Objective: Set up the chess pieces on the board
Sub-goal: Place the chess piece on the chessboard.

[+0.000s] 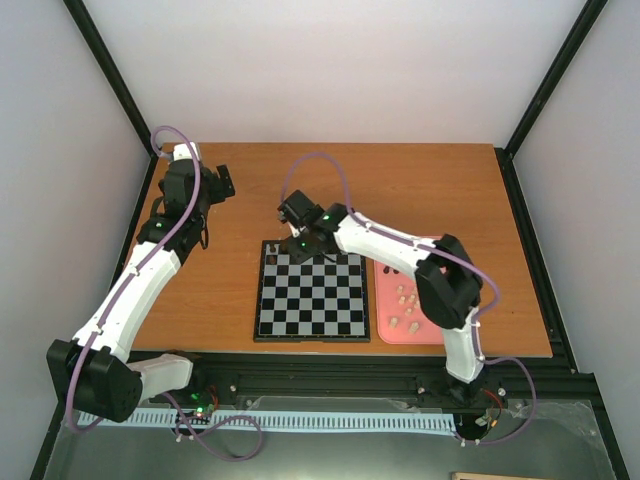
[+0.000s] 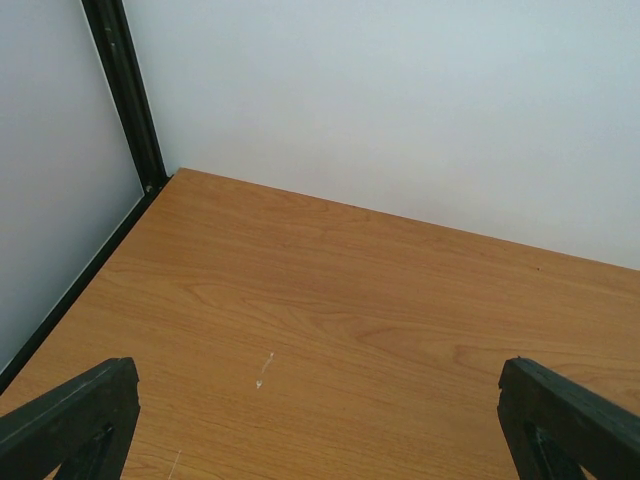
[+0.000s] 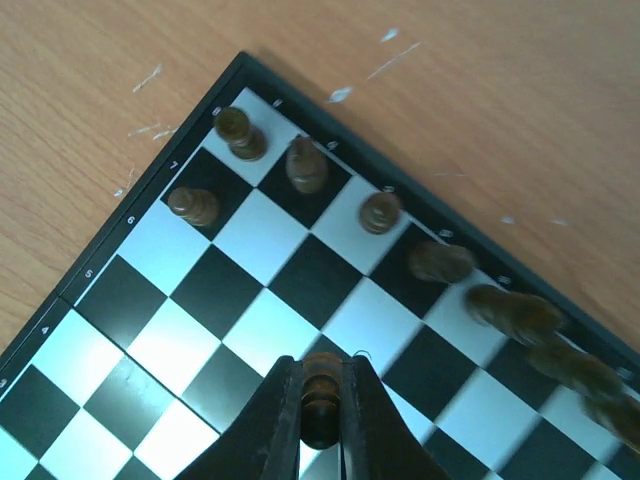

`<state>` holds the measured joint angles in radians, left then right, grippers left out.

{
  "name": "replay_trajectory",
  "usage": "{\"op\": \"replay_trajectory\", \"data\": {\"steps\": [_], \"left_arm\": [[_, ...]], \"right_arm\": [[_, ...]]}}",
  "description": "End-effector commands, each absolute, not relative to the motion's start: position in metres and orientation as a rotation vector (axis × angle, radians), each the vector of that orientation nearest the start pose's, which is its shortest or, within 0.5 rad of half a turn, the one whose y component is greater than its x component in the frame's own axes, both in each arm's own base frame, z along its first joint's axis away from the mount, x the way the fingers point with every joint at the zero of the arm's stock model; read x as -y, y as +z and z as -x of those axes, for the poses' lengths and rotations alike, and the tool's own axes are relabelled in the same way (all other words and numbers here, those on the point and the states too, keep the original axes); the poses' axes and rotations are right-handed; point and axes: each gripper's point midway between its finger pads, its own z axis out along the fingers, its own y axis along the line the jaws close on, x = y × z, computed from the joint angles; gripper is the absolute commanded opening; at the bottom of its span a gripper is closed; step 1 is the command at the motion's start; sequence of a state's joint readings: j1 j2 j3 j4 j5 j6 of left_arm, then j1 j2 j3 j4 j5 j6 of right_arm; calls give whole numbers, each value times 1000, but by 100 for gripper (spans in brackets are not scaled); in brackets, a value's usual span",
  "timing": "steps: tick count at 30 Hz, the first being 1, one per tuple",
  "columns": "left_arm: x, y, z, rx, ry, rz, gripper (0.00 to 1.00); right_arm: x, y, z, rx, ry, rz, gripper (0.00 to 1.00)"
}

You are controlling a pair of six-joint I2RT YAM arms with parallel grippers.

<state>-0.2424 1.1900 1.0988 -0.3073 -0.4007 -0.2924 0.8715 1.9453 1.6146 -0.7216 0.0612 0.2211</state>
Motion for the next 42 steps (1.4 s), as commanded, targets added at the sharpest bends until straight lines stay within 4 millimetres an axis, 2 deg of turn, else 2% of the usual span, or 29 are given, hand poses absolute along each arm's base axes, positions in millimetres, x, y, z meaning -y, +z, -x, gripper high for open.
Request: {"op": "replay_trajectory", "data": {"steps": [1, 8, 17, 42], "left_arm": [[25, 325, -385, -1857, 37, 315, 100], [25, 326, -385, -1855, 32, 313, 100], [24, 323, -388, -1861, 51, 316, 100], [24, 321, -388, -1864, 48, 316, 100]], "right_arm": [[-388, 106, -320, -2556, 316, 915, 4], [-413, 89, -326, -2566, 351, 971, 4], [-433, 74, -328, -2578, 369, 1037, 4], [-437, 56, -322, -2599, 357, 1074, 8]]}}
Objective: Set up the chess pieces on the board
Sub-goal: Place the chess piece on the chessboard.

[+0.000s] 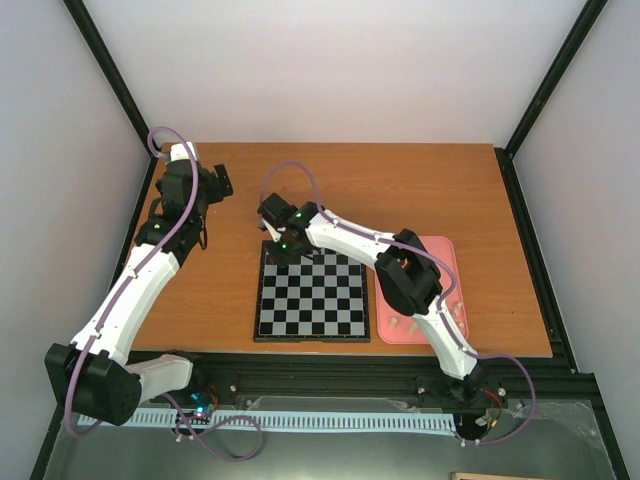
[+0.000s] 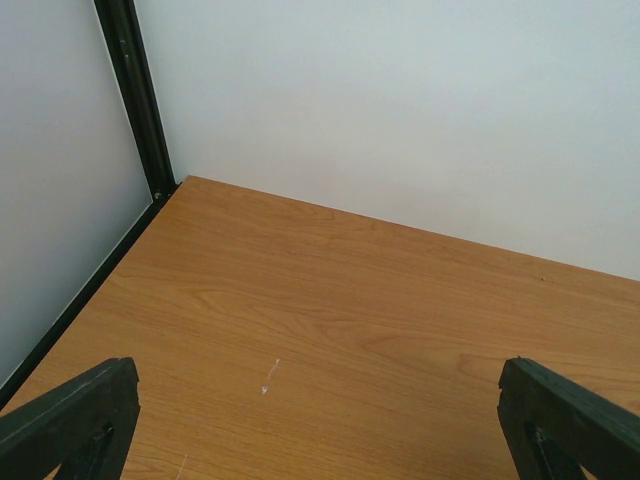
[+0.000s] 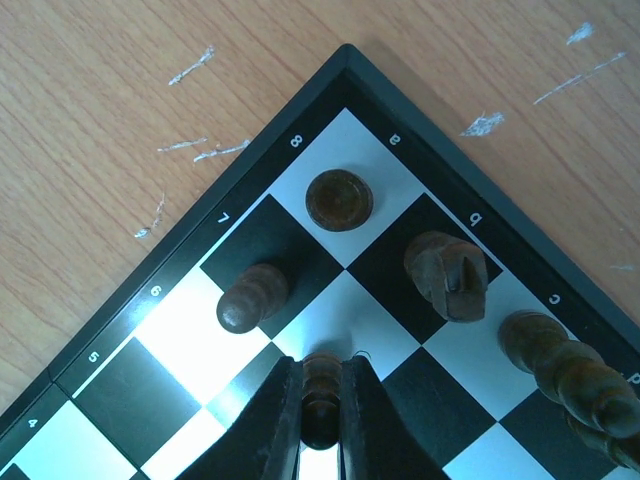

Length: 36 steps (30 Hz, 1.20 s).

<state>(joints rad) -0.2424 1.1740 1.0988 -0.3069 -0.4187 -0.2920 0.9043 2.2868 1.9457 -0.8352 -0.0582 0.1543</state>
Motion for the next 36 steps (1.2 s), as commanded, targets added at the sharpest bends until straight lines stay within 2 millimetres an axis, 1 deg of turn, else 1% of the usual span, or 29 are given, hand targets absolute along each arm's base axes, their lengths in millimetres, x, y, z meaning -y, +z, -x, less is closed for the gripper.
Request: {"op": "replay_trajectory", "data": {"steps": [1, 6, 10, 23, 36], "left_arm": [[24, 321, -388, -1865, 49, 316, 100], [24, 322, -388, -1863, 48, 315, 100], [24, 322, -388, -1862, 48, 316, 100], [24, 322, -388, -1861, 49, 317, 100], [24, 323, -388, -1859, 46, 316, 100]], "right_arm": [[-436, 55, -322, -2600, 352, 1071, 8], [-436, 57, -323, -2596, 346, 1072, 12], [-437, 62, -325, -2579, 350, 1059, 13], [-441, 61, -327, -2562, 345, 1055, 13], [-442, 64, -321, -2553, 321, 1076, 14]]}}
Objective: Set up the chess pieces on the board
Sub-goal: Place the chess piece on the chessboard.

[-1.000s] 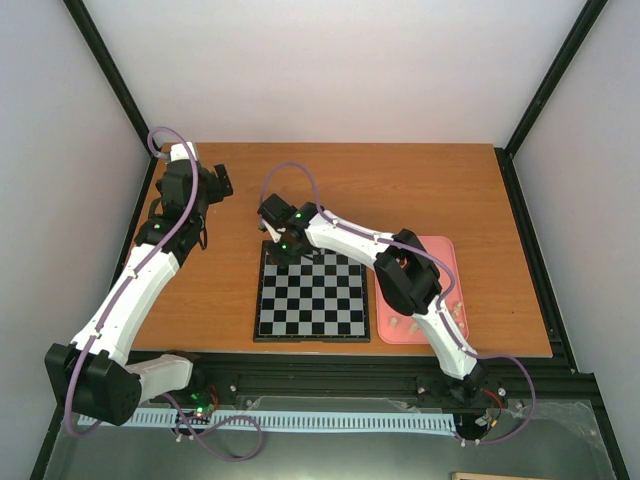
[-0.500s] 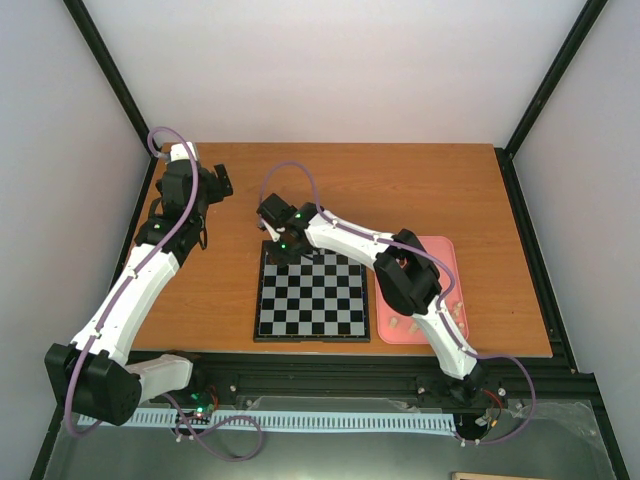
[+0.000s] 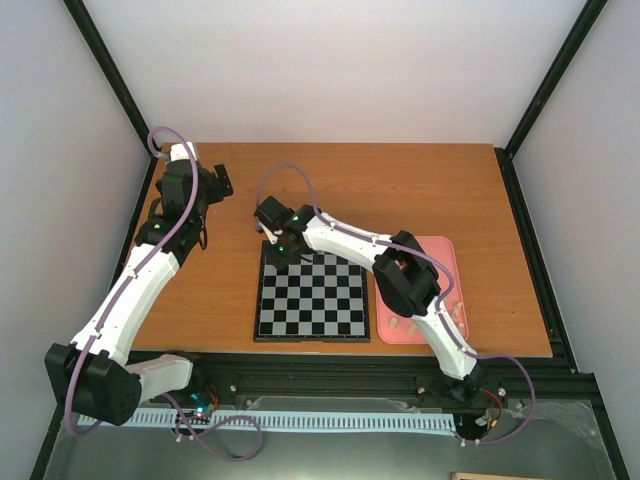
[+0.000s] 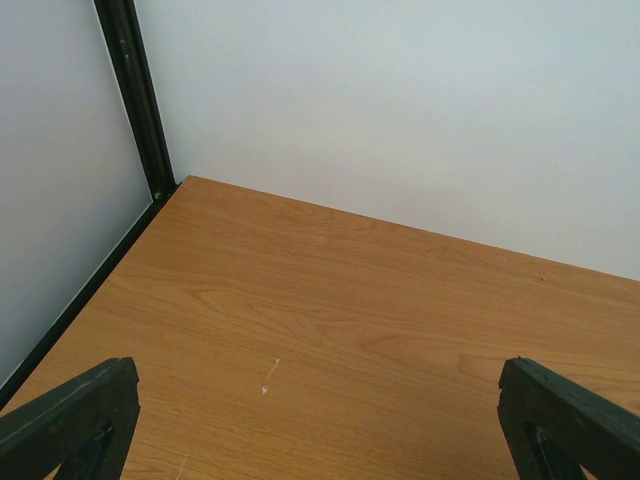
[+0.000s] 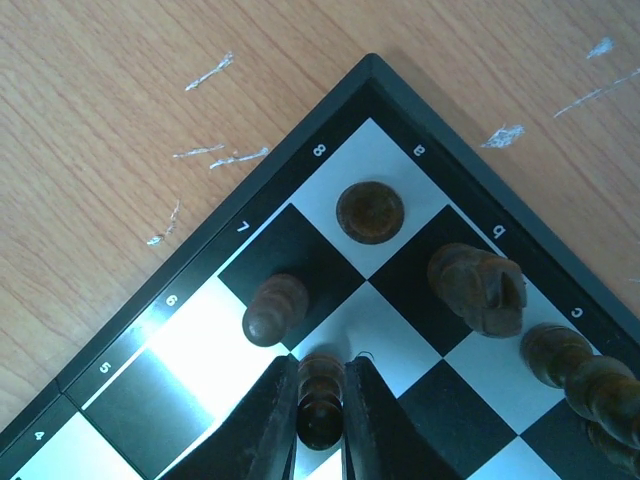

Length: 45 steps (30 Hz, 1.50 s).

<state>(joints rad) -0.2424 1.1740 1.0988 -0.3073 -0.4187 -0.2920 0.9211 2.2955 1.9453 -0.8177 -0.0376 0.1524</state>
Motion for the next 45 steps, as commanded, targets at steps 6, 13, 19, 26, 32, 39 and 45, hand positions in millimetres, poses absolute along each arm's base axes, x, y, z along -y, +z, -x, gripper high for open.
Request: {"op": "replay_trajectory", "data": {"steps": [6, 13, 19, 26, 32, 39, 45], "left_arm": [[24, 321, -388, -1863, 46, 316, 100], [24, 322, -387, -1861, 45, 317, 100], [24, 321, -388, -1863, 47, 317, 100], [24, 321, -389, -1863, 46, 317, 100], [25, 320, -389, -1864, 45, 314, 100], [25, 320, -388, -1864, 45, 315, 100], [25, 322, -388, -1861, 44, 314, 100]], "right_arm": [[-436, 60, -323, -2560, 268, 1066, 14], [-429, 54, -328, -2559, 198, 1050, 14], [-435, 53, -327, -2557, 235, 1059, 14], [-435, 49, -325, -2564, 236, 1069, 14], [-435, 48, -323, -2566, 239, 1075, 16], [-433, 48, -323, -2564, 222, 1074, 20], [-435, 65, -322, -2530, 245, 1070, 22]]}}
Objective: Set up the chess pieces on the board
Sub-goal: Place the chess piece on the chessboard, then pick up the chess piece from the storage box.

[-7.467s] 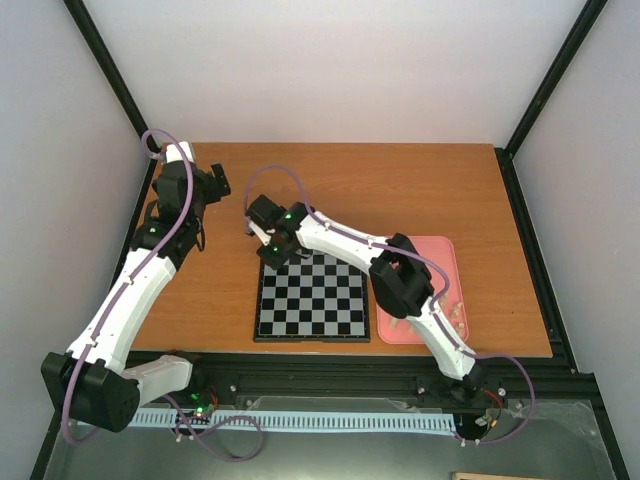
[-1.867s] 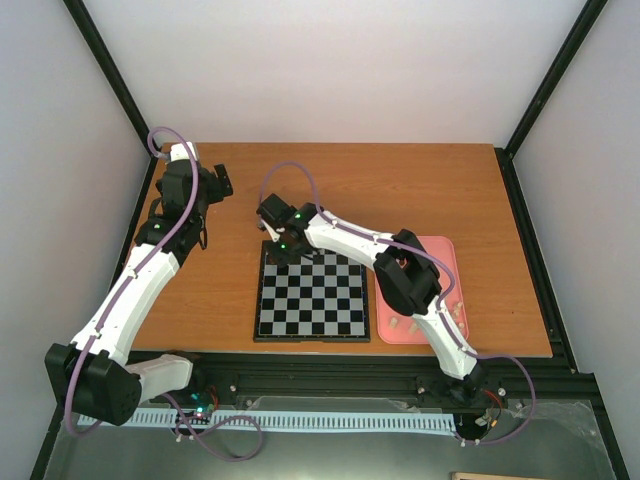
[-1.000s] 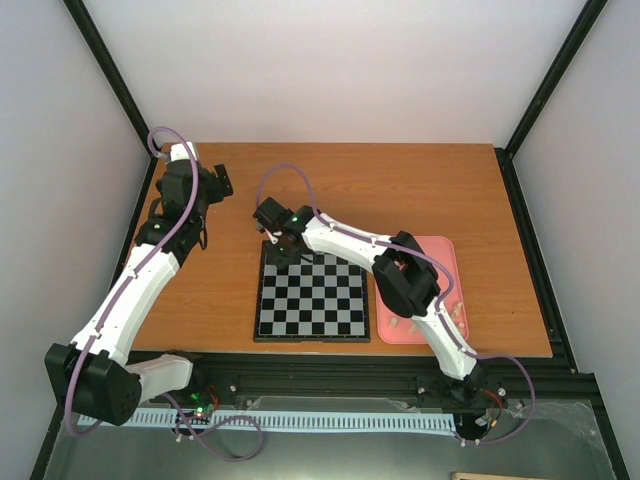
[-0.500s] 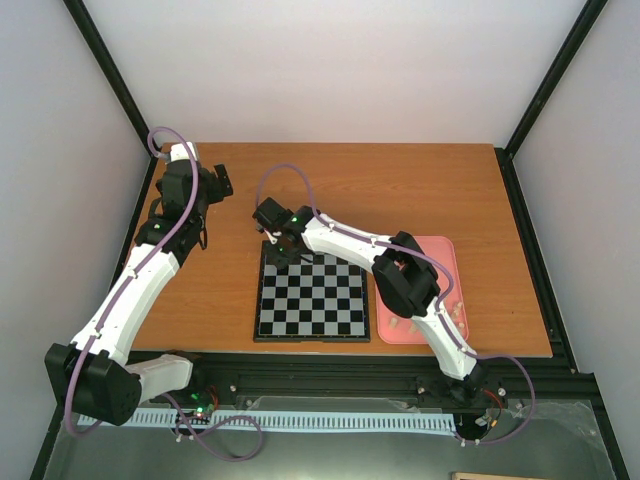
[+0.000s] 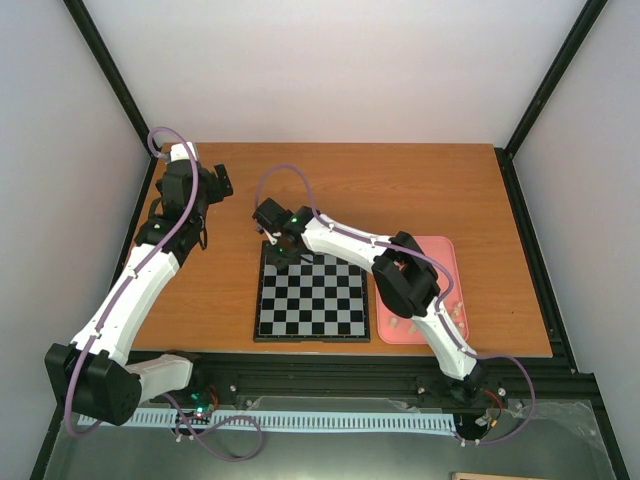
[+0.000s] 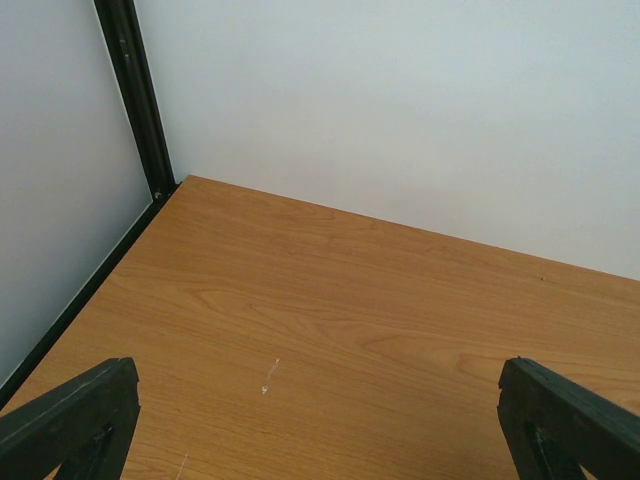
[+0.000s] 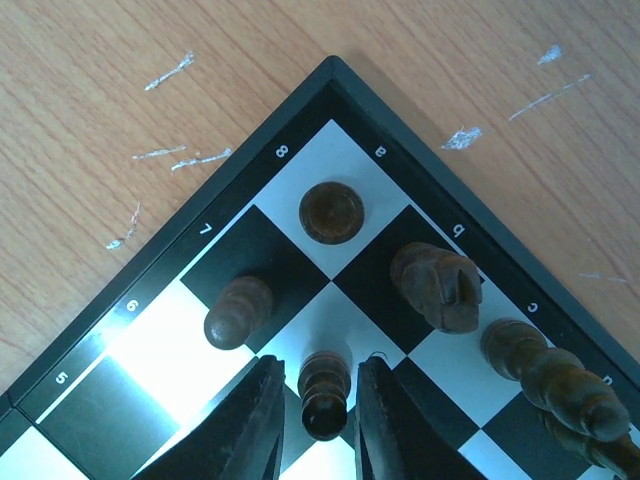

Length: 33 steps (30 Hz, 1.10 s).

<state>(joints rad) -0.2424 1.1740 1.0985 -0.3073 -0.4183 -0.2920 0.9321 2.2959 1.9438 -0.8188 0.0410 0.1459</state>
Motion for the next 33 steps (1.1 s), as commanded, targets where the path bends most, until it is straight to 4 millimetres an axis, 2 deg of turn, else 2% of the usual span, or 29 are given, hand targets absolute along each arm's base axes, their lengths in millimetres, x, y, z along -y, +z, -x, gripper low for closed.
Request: {"op": "replay_trajectory", "data": {"steps": [1, 7, 16, 20, 23, 26, 33], "left_arm": [[25, 322, -388, -1862, 44, 314, 100], [25, 322, -388, -1862, 42, 313, 100], [25, 322, -389, -1863, 42, 312, 100], [25, 322, -389, -1860, 42, 312, 100], [26, 321, -390, -1865, 41, 311, 100], [27, 320, -391, -1868, 38, 309, 100], [28, 320, -391, -1868, 30, 307, 100]], "right_arm": [[-435, 69, -322, -2524, 246, 1070, 24], [-434, 87, -316, -2489, 267, 1064, 25], [-420, 108, -317, -2449, 235, 1021, 28], [-405, 130, -316, -2405, 219, 965, 39], [-376, 146, -320, -2384, 144, 872, 45], [-335, 149, -327, -2412, 70, 756, 50], [-219, 117, -331, -2548, -50, 459, 50]]}}
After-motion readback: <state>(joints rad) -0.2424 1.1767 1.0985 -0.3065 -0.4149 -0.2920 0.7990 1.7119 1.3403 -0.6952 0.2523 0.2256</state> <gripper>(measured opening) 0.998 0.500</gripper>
